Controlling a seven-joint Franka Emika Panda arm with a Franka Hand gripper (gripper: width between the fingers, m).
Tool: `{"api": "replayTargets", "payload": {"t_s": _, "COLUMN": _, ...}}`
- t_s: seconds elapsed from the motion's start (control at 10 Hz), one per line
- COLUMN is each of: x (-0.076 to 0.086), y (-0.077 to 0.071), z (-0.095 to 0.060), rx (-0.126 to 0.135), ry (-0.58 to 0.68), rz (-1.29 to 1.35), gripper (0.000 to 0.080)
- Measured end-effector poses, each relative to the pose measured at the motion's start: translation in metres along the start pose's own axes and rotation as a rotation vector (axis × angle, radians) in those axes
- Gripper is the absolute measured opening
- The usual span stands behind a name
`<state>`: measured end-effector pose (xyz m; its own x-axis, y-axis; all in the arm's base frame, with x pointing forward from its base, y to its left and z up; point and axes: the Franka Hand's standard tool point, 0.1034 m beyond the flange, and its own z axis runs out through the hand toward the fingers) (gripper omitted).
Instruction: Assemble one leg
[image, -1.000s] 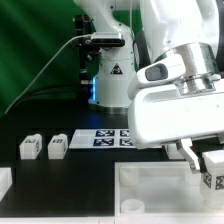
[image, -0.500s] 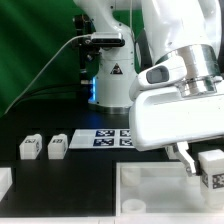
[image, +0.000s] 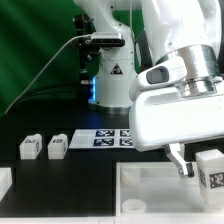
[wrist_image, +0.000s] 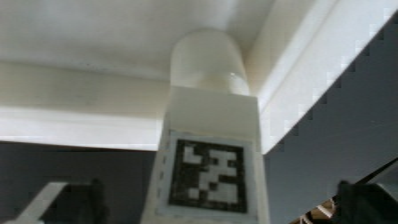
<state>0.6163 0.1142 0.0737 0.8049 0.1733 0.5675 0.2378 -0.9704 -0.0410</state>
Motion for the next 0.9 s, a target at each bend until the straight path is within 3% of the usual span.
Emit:
{"api": "replayTargets", "payload": {"t_s": 0.6, "x": 0.002, "y": 0.002, "z": -0.002, "rx": 0.003, "ry": -0.027, "rz": 0.004, "gripper": 0.0649}}
{"api": "replayTargets", "payload": {"t_s": 0.8, "x": 0.015, "y": 0.001, "z": -0.01, "rx": 0.023, "ry": -0.115, "rz": 0.003, "gripper": 0.0649}}
{"api": "replayTargets", "payload": {"t_s": 0.9, "x": 0.023, "y": 0.007, "z": -0.011, "rx": 0.018, "ry": -0.111, "rz": 0.004, "gripper": 0.0649}}
